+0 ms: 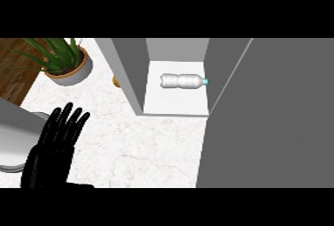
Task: Pick up the bottled water, place it into the cabinet and close the cabinet
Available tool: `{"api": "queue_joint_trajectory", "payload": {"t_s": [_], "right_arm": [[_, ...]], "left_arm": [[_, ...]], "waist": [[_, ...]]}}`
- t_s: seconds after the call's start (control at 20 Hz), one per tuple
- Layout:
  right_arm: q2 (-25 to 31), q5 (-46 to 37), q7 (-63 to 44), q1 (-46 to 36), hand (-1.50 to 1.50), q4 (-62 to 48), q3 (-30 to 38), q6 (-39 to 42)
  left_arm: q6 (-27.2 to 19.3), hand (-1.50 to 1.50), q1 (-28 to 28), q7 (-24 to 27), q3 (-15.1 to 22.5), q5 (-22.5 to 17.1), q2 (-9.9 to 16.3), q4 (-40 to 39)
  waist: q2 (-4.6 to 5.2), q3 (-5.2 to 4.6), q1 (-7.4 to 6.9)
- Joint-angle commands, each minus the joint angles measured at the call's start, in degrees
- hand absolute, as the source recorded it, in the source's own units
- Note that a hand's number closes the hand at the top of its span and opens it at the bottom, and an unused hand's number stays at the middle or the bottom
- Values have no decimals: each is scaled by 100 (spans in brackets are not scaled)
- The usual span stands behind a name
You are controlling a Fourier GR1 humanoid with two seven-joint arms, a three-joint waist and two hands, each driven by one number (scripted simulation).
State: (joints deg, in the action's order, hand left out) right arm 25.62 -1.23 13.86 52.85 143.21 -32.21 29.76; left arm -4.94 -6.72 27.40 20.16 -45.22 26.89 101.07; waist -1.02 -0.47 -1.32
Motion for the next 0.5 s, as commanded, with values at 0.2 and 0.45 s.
{"api": "queue_joint_trajectory", "payload": {"t_s": [0.2,0.45], "right_arm": [[395,-1041,-839,-710,150,1028,-895,171],[-76,-567,-1063,-734,150,599,-1631,-311]], "left_arm": [[470,-150,-576,-106,-433,-461,505,312],[905,-150,-899,48,-724,-652,728,324]], "waist": [[-20,-42,-178],[65,-42,-271]]}}
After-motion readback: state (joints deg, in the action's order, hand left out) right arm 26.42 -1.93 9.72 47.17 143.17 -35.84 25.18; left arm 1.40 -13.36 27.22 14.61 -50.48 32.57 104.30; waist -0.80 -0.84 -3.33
